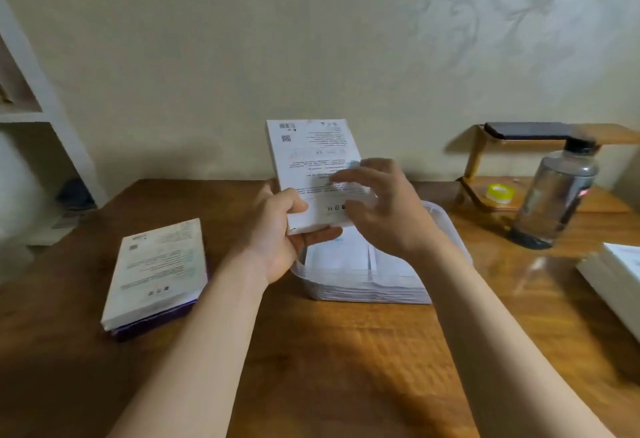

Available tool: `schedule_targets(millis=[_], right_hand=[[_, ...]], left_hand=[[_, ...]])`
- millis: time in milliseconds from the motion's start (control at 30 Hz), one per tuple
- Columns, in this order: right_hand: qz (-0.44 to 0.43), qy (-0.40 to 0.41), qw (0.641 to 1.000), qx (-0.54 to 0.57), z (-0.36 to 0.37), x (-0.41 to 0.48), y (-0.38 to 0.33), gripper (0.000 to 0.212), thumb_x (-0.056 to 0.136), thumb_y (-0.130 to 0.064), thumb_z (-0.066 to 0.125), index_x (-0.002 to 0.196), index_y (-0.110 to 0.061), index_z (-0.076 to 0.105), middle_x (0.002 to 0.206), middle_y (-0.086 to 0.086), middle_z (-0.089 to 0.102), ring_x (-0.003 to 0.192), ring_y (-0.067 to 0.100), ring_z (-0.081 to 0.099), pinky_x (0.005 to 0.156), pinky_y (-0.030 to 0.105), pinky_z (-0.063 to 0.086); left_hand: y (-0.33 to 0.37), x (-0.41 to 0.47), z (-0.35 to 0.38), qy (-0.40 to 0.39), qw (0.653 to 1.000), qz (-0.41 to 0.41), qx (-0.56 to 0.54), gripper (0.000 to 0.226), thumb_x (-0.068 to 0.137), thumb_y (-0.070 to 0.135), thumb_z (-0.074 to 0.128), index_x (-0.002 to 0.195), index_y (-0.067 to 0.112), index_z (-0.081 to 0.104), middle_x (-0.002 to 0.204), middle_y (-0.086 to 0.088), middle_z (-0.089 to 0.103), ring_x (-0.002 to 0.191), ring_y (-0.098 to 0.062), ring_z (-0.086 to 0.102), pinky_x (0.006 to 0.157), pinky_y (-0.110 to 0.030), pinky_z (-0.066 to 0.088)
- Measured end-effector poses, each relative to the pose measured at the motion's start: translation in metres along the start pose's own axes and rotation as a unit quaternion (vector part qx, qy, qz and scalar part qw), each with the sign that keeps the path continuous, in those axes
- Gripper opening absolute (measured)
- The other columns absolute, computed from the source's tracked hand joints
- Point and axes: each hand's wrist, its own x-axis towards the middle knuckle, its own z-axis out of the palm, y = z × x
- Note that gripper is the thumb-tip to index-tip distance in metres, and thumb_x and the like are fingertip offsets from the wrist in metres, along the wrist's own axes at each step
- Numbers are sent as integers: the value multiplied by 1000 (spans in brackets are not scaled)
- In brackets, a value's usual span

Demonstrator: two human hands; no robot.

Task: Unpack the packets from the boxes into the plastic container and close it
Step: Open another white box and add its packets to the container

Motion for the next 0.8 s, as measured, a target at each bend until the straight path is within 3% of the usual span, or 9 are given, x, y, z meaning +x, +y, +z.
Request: schedule_targets(millis=[100,233,300,433,533,667,800], right_hand=[[-23,-12,1000,5,-12,7,17,34,89,-12,64,115,-31,74,141,-2,45,119,3,46,100,23,46],[-30,-30,999,30,-18,17,31,22,88,-18,71,106,-27,79,142,-3,49,120,8,54,101,35,49],[-28,-44,999,16,-18,23,33,20,87,-22,73,104,-30,79,142,-4,51,119,5,55,101,33,49],[-29,-40,999,22,-11,34,36,15,85,-22,76,98,-28,80,138,-4,54,116,5,59,100,31,49],[-23,-38,999,26,-5,37,42,10,84,-22,78,93,-26,81,136,-4,56,116,3,58,100,27,48],[-10,-28,999,26,-1,39,45,6,83,-19,79,87,-23,79,132,-6,57,110,-1,57,90,3,38],[-7,-6,1000,15,6,38,45,12,85,-13,76,81,-24,74,126,-4,57,104,-3,52,85,-3,32]], left_hand=[[-12,14,16,-11,999,23,30,48,95,-6,40,134,19,52,118,-15,69,83,-32,77,61,-41,62],[-16,30,21,-4,999,25,19,44,93,-9,38,130,10,51,114,-17,71,77,-36,76,54,-39,60],[-17,37,21,13,999,25,25,37,95,-8,44,126,9,53,111,-17,72,73,-34,77,51,-38,59],[-19,49,15,21,999,22,31,39,96,-3,55,132,11,51,117,-15,72,84,-38,77,54,-40,60],[-22,53,12,-5,1000,13,11,36,97,-6,52,128,11,53,106,-10,77,82,-38,77,52,-42,60],[-25,56,11,-28,1000,11,8,38,96,-10,52,129,10,52,113,-12,75,87,-39,76,56,-45,61],[-28,60,11,-29,999,7,27,41,95,-11,52,131,8,51,116,-14,74,88,-41,76,59,-48,62]])
